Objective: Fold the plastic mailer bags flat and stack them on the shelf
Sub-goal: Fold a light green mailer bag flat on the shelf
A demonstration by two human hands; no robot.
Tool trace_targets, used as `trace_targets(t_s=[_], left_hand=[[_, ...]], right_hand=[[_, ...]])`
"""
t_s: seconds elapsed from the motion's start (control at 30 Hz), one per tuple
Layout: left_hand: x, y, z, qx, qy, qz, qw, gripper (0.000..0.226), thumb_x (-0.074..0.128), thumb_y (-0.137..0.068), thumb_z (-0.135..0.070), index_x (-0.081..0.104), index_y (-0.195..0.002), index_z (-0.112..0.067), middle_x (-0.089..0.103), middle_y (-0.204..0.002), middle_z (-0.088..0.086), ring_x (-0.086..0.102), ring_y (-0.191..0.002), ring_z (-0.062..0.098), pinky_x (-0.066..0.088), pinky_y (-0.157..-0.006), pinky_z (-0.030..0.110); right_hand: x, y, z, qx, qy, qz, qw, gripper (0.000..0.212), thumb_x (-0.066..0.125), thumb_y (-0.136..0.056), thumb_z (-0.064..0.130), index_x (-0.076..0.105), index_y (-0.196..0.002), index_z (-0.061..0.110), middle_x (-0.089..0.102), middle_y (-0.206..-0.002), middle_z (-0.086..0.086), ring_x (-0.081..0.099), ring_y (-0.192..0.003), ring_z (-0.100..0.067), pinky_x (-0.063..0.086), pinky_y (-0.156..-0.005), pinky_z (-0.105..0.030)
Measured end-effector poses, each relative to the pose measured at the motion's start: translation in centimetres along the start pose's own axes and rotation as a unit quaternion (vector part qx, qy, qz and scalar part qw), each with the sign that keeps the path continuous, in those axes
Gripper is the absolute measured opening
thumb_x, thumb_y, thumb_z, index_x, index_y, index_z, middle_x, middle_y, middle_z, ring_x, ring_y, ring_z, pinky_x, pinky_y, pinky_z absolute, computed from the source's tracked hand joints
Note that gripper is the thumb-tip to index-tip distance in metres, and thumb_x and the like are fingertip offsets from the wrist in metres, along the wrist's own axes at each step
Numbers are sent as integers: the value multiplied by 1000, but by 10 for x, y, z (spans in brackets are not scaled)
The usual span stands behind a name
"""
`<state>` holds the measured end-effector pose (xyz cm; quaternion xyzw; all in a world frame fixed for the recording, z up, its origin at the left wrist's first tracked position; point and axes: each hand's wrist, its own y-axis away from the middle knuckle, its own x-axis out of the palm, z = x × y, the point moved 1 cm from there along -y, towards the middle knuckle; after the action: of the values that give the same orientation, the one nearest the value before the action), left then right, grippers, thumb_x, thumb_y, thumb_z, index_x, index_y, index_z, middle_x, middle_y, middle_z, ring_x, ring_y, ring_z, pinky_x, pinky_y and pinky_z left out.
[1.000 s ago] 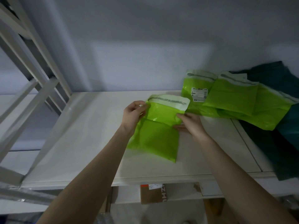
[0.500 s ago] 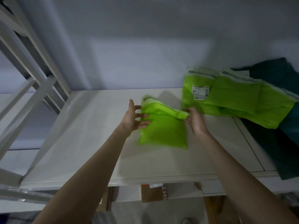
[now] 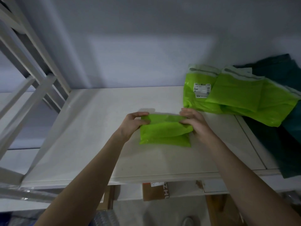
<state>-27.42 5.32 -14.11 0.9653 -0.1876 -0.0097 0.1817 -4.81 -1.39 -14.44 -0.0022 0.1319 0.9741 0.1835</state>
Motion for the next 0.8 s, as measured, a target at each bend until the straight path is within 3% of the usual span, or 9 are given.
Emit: trace_targets(t_s=[0.1, 0.23, 0.3, 0.37, 0.47, 0.53, 0.63, 0.7, 0.8], left_hand=[[3, 5, 0, 14, -13, 4, 1000, 35, 65, -80, 4, 62, -112, -9, 63, -99, 5, 63, -87, 19, 51, -83, 26], [6, 8, 2, 31, -25, -15, 999, 35, 65, -81, 3, 62, -113, -9, 60, -106, 7, 62, -93, 23, 49, -91, 35], [7, 11, 4, 39, -24, -21, 999, 35, 65, -81, 3, 60, -112, -11, 59, -111, 10, 61, -95, 24, 50, -89, 35], [8, 13, 6, 55, -22, -28, 998, 37, 63, -82, 3, 57, -114, -13, 58, -111, 12, 60, -92, 22, 53, -78, 25], [9, 16, 6, 86, -69, -57, 992, 43, 63, -83, 2, 54, -121, -17, 60, -109, 12, 60, -89, 19, 53, -67, 16], [9, 17, 6, 78, -121, -89, 985, 43, 65, -84, -12, 52, -123, -23, 61, -106, 8, 62, -89, 20, 54, -72, 23], [7, 21, 6, 40, -166, -109, 979, 47, 65, -85, -34, 44, -125, -23, 62, -97, 5, 64, -89, 22, 51, -83, 32], [6, 24, 9, 16, -152, -98, 983, 49, 63, -86, -35, 41, -126, -17, 64, -98, 8, 65, -88, 22, 51, -86, 33], [2, 28, 15, 40, -148, -112, 982, 43, 63, -88, -26, 42, -124, -13, 59, -79, 6, 60, -73, 22, 53, -84, 39]], right_hand=[[-2, 5, 3, -1, 86, -48, 995, 49, 69, -77, -1, 53, -121, 13, 52, -115, -9, 53, -102, -19, 43, -73, -20], [-6, 14, 5, 79, 117, -101, 985, 56, 73, -76, 40, 46, -118, 14, 58, -110, -11, 59, -88, -23, 45, -66, -28], [-4, 24, 9, 125, 95, -62, 986, 56, 71, -79, 38, 42, -120, 13, 56, -111, -12, 60, -76, -24, 50, -52, -27], [-1, 33, 9, 117, 68, -46, 990, 52, 70, -83, 21, 40, -124, 11, 51, -113, -12, 59, -80, -23, 53, -44, -25], [1, 43, 7, 88, 68, -64, 992, 51, 66, -83, 3, 41, -126, 10, 49, -108, -12, 58, -87, -24, 54, -57, -29], [2, 47, 5, 79, 66, -65, 993, 49, 65, -83, 0, 42, -125, 11, 50, -101, -10, 58, -85, -24, 53, -65, -33], [2, 49, 4, 67, 61, -56, 994, 43, 63, -83, 0, 45, -119, 16, 55, -88, -4, 58, -76, -19, 52, -58, -26], [3, 50, 1, 52, 87, -58, 993, 40, 65, -82, 2, 46, -112, 21, 58, -86, -2, 59, -73, -17, 53, -59, -24], [3, 52, -6, 15, 149, -69, 986, 40, 69, -78, 9, 48, -109, 23, 65, -91, -10, 63, -82, -26, 53, -80, -37]])
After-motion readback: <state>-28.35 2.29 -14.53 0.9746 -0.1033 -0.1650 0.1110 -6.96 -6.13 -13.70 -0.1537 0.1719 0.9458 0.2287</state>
